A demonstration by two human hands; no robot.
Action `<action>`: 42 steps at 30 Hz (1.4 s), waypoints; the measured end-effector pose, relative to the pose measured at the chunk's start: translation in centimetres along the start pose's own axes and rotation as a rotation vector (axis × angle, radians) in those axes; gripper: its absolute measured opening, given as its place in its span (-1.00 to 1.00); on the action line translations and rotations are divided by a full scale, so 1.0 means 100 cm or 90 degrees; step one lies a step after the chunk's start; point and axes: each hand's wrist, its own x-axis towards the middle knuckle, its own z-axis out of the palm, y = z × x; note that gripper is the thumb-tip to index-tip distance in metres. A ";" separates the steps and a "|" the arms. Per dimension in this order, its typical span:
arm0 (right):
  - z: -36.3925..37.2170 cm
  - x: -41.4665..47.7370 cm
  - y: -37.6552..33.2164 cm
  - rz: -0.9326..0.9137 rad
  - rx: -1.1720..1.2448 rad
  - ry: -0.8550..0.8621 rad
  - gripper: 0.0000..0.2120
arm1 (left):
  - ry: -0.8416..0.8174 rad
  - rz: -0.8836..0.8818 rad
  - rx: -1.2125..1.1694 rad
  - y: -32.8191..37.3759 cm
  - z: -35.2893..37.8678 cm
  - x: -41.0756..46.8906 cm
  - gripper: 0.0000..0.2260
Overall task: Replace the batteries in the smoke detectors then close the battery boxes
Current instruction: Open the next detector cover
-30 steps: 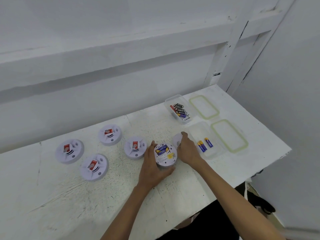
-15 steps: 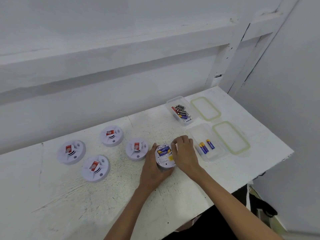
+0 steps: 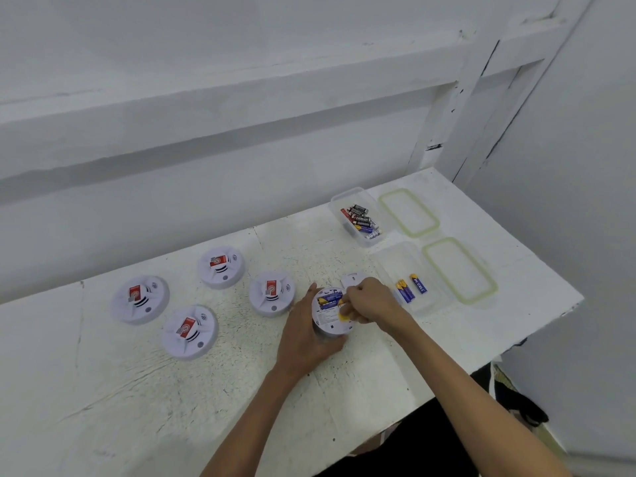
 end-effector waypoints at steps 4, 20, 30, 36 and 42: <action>-0.007 -0.003 -0.001 0.019 0.006 -0.030 -0.69 | 0.002 0.026 0.023 0.015 -0.006 -0.006 -0.13; -0.002 0.002 0.013 -0.001 -0.030 0.060 -0.75 | -0.001 0.006 0.015 0.021 -0.010 -0.010 -0.07; 0.010 0.001 0.010 -0.047 -0.099 0.141 -0.63 | -0.007 0.032 0.029 0.016 -0.006 -0.008 -0.12; 0.012 -0.008 0.008 -0.071 -0.135 0.163 -0.75 | -0.002 0.032 0.036 0.017 -0.006 -0.008 -0.17; -0.004 -0.017 0.013 -0.143 -0.029 0.155 -0.87 | -0.005 0.017 0.043 0.016 -0.006 -0.008 -0.08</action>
